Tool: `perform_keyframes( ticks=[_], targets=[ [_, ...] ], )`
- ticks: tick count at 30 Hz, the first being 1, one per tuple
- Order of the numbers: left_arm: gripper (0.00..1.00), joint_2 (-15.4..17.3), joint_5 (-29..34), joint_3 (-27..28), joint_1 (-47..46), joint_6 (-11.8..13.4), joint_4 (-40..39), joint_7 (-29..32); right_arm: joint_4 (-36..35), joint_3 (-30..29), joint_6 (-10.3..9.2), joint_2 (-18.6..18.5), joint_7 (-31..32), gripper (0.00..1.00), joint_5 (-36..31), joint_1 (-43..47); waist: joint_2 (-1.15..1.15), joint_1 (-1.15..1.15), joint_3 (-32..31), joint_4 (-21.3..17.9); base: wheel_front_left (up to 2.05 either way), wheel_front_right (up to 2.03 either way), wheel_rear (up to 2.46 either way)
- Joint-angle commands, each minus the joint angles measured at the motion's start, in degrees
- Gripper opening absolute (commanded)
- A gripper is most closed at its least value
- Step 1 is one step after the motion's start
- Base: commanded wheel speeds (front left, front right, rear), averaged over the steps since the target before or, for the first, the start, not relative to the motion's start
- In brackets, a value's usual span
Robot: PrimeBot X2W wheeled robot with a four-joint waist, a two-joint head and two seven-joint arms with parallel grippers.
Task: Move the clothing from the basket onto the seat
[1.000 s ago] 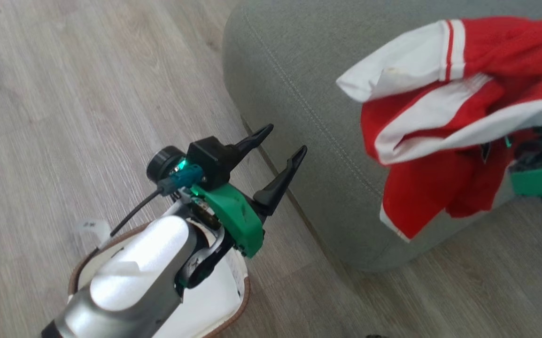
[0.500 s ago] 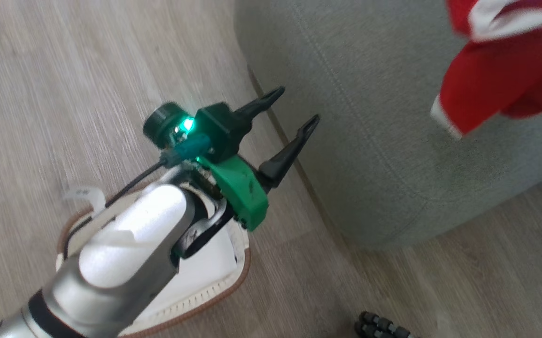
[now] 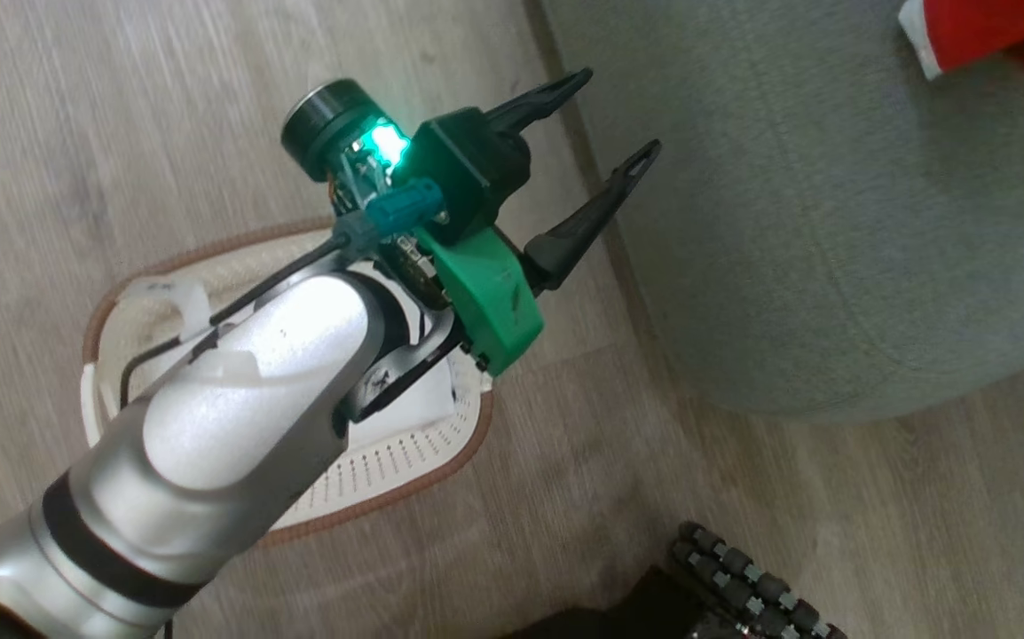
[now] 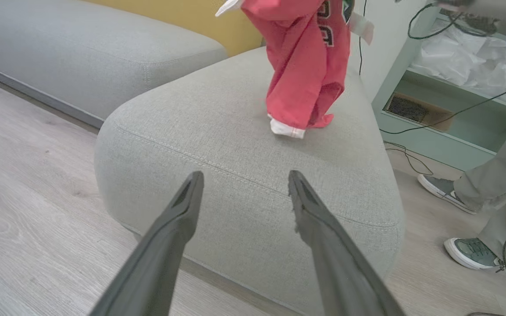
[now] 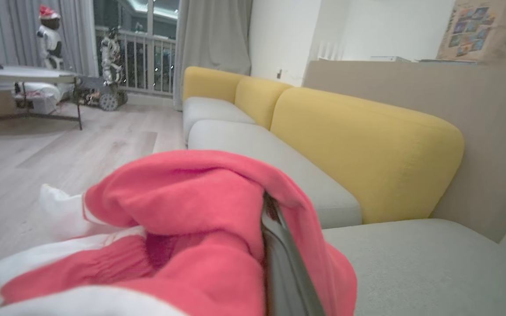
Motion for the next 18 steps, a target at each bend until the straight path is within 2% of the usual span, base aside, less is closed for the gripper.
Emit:
perform_keyframes(
  ticks=[1,9,18],
  targets=[
    [1.00,-0.2,0.6,1.3,-2.3,-0.3,-2.1,-0.1,-0.1,0.9,-0.02,-2.8,0.1,0.00,0.8,-0.5,0.00,0.00,2.3,1.6,0.00,0.00,0.00],
    [1.00,-0.7,0.4,1.1,-2.7,-0.5,-0.5,-1.5,9.2,9.9,-0.02,-2.0,6.1,0.00,2.2,-0.8,0.00,0.00,3.4,2.9,0.00,0.00,0.00],
    [1.00,-0.8,0.0,1.2,-2.6,-0.2,0.3,-2.5,16.0,15.9,-0.02,-1.4,10.7,0.00,4.9,-0.8,0.00,0.00,2.5,4.2,0.00,0.00,0.00]
  ],
)
